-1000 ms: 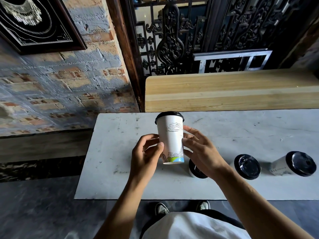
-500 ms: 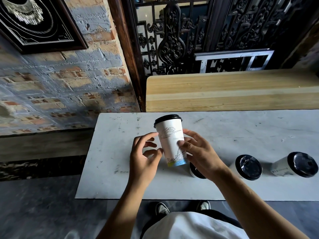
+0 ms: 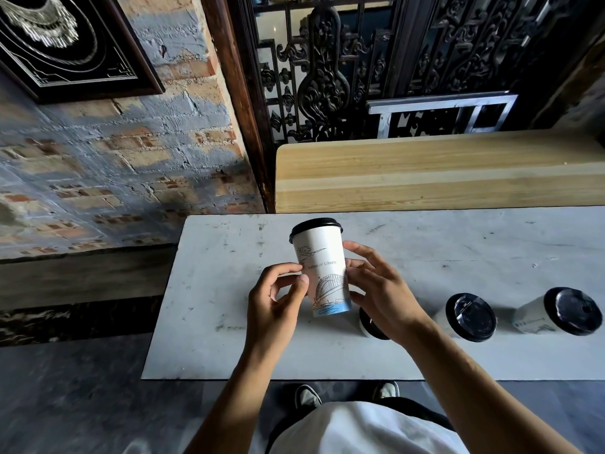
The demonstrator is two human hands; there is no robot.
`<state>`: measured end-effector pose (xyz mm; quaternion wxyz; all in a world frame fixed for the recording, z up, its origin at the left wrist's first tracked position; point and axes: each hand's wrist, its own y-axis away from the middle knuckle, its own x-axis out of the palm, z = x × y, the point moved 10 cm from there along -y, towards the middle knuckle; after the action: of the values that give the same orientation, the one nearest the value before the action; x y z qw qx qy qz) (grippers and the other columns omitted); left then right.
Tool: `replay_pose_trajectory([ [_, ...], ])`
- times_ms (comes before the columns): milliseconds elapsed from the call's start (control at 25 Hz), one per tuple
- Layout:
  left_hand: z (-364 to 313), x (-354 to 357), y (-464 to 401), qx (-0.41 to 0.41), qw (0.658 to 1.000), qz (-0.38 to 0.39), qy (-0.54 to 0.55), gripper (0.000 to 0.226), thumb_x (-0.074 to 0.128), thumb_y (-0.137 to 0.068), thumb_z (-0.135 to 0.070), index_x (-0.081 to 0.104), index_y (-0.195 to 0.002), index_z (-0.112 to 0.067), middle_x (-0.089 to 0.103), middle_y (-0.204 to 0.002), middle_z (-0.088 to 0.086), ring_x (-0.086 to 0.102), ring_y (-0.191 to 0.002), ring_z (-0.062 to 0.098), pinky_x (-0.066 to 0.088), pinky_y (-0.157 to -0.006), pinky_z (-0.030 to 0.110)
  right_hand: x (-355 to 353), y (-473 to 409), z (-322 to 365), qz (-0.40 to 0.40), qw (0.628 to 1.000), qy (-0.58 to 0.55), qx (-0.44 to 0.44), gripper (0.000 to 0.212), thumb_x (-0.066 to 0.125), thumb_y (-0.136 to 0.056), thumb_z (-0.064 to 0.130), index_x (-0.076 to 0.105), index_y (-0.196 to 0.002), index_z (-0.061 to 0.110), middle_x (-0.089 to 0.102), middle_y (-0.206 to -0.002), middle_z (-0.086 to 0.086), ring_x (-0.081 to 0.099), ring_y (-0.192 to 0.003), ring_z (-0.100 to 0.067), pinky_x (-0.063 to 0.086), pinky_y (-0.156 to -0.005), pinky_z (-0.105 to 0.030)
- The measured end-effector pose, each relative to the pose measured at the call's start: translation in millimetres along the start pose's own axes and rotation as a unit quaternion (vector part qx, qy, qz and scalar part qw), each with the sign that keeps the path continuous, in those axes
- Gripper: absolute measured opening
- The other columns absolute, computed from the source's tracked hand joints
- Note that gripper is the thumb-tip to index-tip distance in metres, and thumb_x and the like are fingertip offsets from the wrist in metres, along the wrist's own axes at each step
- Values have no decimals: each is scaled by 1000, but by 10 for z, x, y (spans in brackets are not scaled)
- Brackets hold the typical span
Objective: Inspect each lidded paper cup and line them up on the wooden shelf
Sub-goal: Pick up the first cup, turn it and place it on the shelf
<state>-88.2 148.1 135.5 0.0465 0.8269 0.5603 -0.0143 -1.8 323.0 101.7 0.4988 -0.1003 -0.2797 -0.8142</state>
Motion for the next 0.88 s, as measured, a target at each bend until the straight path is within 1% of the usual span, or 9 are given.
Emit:
replay_pose_trajectory([
  [160,15,28,-12,-8,1000,7,3,17,76,-83,-24,69,-97,-19,76,-97,1,72,-91,8,58,-76,21,-1,-11,-33,0,1000,-5,0,38,59,-96,-2,63,-130,17,66,-111,-19,68,-97,-26,58,-80,-35],
  [280,35,16,-38,-11,1000,1,1,21,78,-82,-23,68,-100,-20,76,-104,3,73,-95,6,54,-73,12,6,-38,-52,5,1000,11,-3,41,63,-91,2,62,-131,12,66,-113,-24,67,-103,-29,59,-83,-34],
  [360,49,6,-75,-12,1000,10,4,26,78,-87,-11,67,-107,-24,75,-113,-1,73,-98,2,54,-73,11,68,-52,-28,36,997,68,-13,37,56,-97,-4,64,-131,8,69,-120,-28,68,-111,-31,59,-91,-34],
  [440,76,10,-142,-15,999,27,-9,38,74,-90,-4,64,-114,-31,71,-122,-12,72,-100,0,55,-74,12,182,-65,35,84,984,153,-33,35,54,-98,-4,68,-128,5,73,-124,-23,68,-120,-31,55,-102,-38],
  [560,122,-11,-288,-29,998,37,-36,41,71,-90,-2,65,-120,-28,71,-123,-16,73,-104,7,55,-74,13,202,-231,135,64,960,268,-44,40,73,-85,10,70,-125,12,77,-120,-12,71,-117,-27,56,-103,-41],
  [680,146,42,-547,-35,997,57,-34,42,75,-87,-1,62,-117,-28,72,-122,-10,72,-108,8,56,-76,14,80,-542,179,-2,938,347,-20,52,85,-77,15,63,-124,20,73,-118,-5,72,-111,-25,58,-98,-50],
  [760,191,124,-810,-40,996,73,-27,46,77,-85,0,59,-117,-27,73,-122,1,72,-109,13,57,-82,19,83,-777,259,0,916,400,-20,59,86,-72,24,59,-124,25,70,-118,-1,69,-112,-20,60,-94,-51],
  [840,269,233,-1152,-52,994,85,-34,50,76,-84,4,55,-120,-22,74,-118,9,73,-107,18,58,-83,21,105,-1076,391,3,901,433,-28,67,86,-71,27,56,-131,21,68,-124,1,65,-117,-17,60,-93,-48],
  [880,325,291,-1353,-58,994,86,-34,51,75,-83,7,54,-120,-21,73,-116,10,73,-105,19,58,-81,19,104,-1267,462,1,895,445,-34,68,87,-74,22,55,-134,17,66,-126,1,64,-119,-17,59,-95,-45],
])
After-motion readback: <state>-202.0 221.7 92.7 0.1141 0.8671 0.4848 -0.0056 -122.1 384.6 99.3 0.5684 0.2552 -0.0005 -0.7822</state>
